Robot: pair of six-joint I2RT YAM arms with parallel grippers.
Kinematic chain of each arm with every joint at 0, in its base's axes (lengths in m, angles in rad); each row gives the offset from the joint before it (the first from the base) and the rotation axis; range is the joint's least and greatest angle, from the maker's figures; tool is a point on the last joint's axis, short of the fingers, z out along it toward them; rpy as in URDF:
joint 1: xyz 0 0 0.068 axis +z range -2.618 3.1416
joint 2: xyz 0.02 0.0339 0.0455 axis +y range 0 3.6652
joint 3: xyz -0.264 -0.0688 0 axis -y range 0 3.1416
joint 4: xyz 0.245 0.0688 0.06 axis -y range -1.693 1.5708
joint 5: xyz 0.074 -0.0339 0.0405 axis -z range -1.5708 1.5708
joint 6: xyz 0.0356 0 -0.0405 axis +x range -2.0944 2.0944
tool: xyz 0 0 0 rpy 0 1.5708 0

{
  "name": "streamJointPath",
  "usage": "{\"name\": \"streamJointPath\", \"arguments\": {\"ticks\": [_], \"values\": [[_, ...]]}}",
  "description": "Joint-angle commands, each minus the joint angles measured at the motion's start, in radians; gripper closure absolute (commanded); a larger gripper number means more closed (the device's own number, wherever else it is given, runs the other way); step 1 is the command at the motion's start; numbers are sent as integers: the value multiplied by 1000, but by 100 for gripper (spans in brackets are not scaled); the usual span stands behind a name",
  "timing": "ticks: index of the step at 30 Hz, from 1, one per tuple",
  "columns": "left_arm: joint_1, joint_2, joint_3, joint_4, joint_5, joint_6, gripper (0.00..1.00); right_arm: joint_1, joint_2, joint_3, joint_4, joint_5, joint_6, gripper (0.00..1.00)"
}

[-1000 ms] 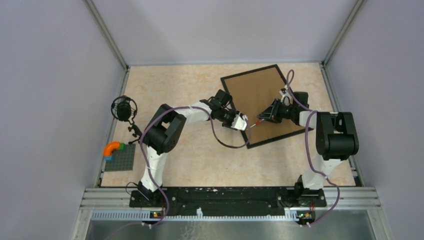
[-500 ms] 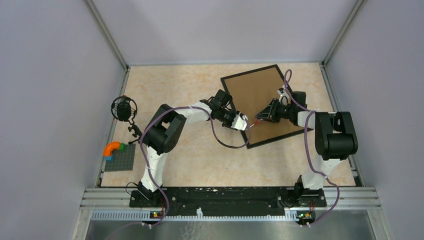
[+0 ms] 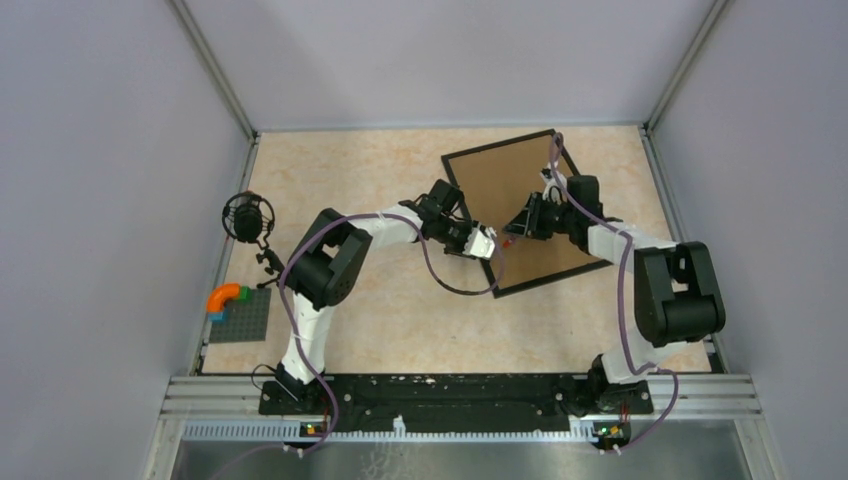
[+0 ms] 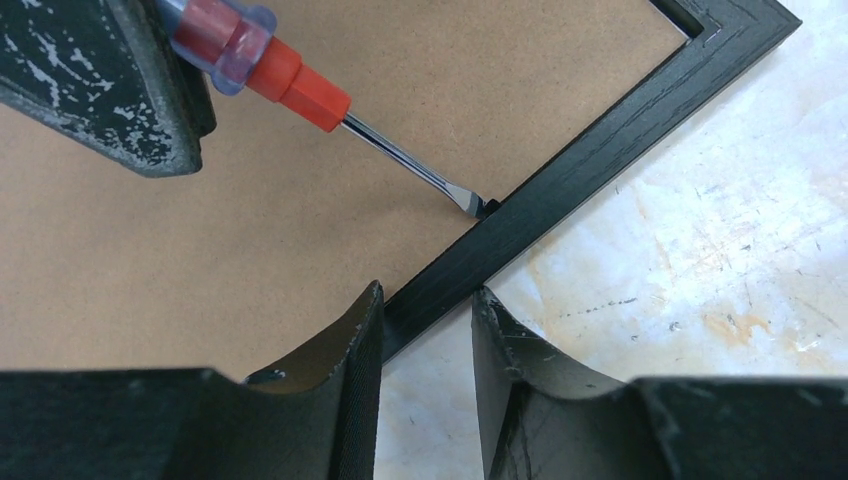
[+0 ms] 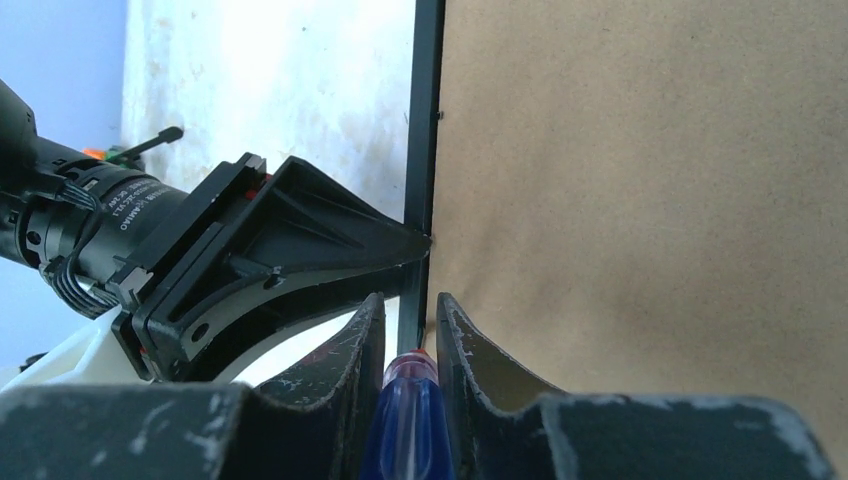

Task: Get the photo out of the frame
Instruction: Release the photo frame item from the photo frame.

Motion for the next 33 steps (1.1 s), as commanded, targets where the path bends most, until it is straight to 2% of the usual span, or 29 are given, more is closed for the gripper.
{"name": "streamJointPath", "arguments": {"ticks": [1, 9, 12, 16, 23, 27, 33], "values": [[-17, 38, -45, 21, -68, -155, 62, 83, -64, -21, -177, -40, 28, 100], [-17, 57, -21, 49, -126, -319, 62, 155, -79, -11, -197, -24, 60, 100], [-16, 28, -59, 83, -116, -351, 58, 151, -71, 33, -248, 13, 23, 100], [-14, -64, -132, 125, -81, -405, 46, 102, -78, 72, -253, 37, -27, 100], [-15, -202, -224, 129, -38, -473, 40, -7, -45, 124, -217, -23, -69, 100], [-16, -256, -280, 195, -72, -607, 39, -23, -35, 110, -187, -37, -61, 100], [-13, -384, -464, 366, -90, -831, 39, -22, -23, 64, -120, -35, -52, 100]]}}
